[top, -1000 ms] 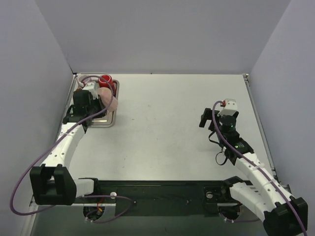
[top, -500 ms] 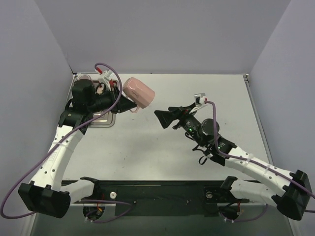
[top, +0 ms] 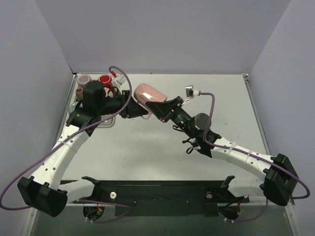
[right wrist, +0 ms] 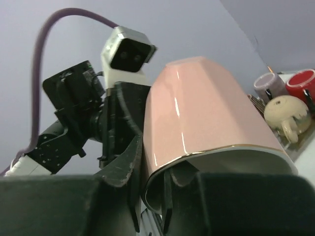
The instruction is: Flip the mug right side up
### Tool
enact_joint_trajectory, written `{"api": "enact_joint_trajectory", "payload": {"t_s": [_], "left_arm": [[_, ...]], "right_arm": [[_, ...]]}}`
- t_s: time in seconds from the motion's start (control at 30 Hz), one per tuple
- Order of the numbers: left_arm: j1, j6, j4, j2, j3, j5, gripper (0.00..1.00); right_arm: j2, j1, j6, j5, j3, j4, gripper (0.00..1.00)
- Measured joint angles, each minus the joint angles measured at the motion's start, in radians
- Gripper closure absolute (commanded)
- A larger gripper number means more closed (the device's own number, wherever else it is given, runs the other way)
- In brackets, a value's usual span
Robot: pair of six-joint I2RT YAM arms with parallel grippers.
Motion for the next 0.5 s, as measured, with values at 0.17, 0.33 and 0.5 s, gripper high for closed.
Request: {"api": "enact_joint_trajectory", "payload": {"t_s": [0.17,0.33,0.5], "left_arm": [[-0.007,0.156,-0.094,-0.002,0.002,-0.047,0.10],[0.193,0.444,-0.260,0.003,0.005,-0.210,0.10],[0.473,0.719,-0.336,0.065,0.004,-0.344,0.10]], "right_arm": [[-0.036,-0.119,-0.037,0.039,0.027,-0.299,1.00],[-0.040,-0.252,-0.310,0.252,0.213,-0.967,1.00],[0.055,-0.512,-0.459,0.205,0.370,-1.330,1.00]]}}
